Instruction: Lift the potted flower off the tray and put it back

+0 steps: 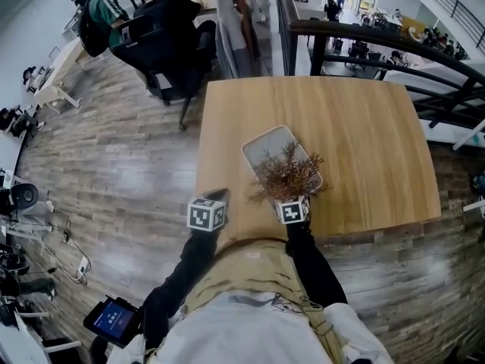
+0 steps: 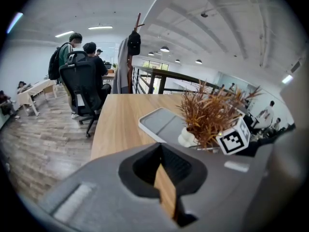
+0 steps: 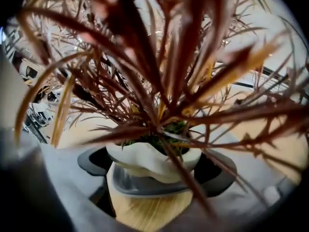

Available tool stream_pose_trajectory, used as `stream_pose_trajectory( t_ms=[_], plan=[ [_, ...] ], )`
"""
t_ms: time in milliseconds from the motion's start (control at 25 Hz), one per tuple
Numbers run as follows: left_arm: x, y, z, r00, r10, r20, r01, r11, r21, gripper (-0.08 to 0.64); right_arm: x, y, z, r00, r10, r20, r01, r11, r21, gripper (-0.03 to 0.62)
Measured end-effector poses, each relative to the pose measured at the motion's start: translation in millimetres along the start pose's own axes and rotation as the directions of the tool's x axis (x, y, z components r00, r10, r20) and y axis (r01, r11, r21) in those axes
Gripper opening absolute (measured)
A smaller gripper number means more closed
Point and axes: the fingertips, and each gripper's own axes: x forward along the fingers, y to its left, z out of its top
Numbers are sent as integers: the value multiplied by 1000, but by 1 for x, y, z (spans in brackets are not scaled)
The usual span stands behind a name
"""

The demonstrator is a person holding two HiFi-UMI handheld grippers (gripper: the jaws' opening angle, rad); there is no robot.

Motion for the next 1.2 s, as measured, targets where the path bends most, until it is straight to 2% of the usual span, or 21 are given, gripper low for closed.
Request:
stream_pose_trajectory(
  t_ms=[320, 600, 760, 920, 1040, 1120, 1160, 1200],
  plan=[
    [-7, -4, -6, 1000, -6, 10, 6, 1000, 8, 2, -24, 13, -15, 1000, 25, -5, -25, 999, -20, 494],
    [-39, -49, 25, 997, -43, 65, 40, 998, 47, 2, -117, 15, -4, 1000, -4, 13, 4, 1000, -30, 371],
    [-47, -71, 58, 989, -75, 127, 65, 995, 76, 2, -164, 2, 27, 996, -61, 71, 65, 997, -53, 304],
    [-56, -92, 92, 974, -109, 198, 88, 990, 113, 2, -206, -8, 72, 978, -114, 175, 127, 990, -65, 206],
    [-66, -104, 115, 959, -133, 252, 101, 986, 136, 2, -232, -10, 109, 956, -145, 255, 171, 982, -84, 121],
    [-73, -109, 128, 950, -144, 278, 105, 983, 150, 2, -247, -11, 135, 933, -169, 317, 206, 975, -86, 32],
    [-76, -110, 134, 946, -147, 290, 106, 982, 154, 2, -255, -11, 149, 921, -171, 350, 215, 972, -90, 5],
    [-79, -111, 139, 941, -150, 303, 106, 982, 156, 2, -261, -9, 162, 910, -164, 380, 216, 971, -98, 5]
  ],
)
